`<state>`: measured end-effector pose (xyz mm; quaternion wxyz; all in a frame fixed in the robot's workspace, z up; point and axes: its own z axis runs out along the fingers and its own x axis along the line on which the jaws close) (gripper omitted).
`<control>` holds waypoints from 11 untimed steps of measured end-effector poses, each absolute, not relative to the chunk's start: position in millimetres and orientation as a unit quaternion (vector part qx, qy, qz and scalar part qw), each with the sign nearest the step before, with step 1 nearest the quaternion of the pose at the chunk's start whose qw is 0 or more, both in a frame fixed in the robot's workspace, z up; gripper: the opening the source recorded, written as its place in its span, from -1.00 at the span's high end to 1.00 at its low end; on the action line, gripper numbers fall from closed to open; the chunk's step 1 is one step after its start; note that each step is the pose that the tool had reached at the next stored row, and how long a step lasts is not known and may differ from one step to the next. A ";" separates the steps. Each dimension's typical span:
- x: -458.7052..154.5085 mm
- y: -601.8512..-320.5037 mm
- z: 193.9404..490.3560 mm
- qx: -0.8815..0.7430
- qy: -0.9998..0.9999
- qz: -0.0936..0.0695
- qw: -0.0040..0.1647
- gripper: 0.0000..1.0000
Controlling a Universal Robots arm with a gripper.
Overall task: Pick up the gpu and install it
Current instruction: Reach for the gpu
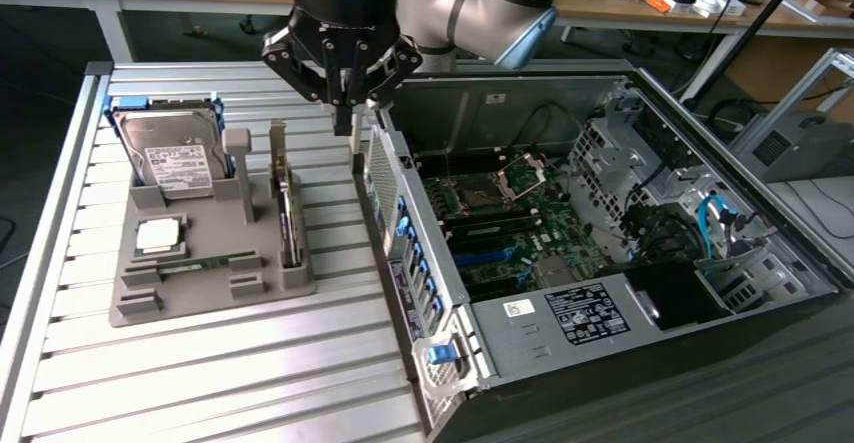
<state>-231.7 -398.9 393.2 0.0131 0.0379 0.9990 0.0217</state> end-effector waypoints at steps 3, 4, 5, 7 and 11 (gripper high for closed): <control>-232.6 -398.9 393.2 0.038 0.999 0.022 0.013 0.79; -233.0 -398.9 393.2 0.038 0.999 0.022 0.013 0.79; -233.3 -398.9 393.2 0.038 0.999 0.022 0.013 0.79; -234.0 -398.9 393.2 0.038 0.999 0.022 0.013 0.79; -237.4 -398.9 393.2 0.038 0.999 0.022 0.013 0.79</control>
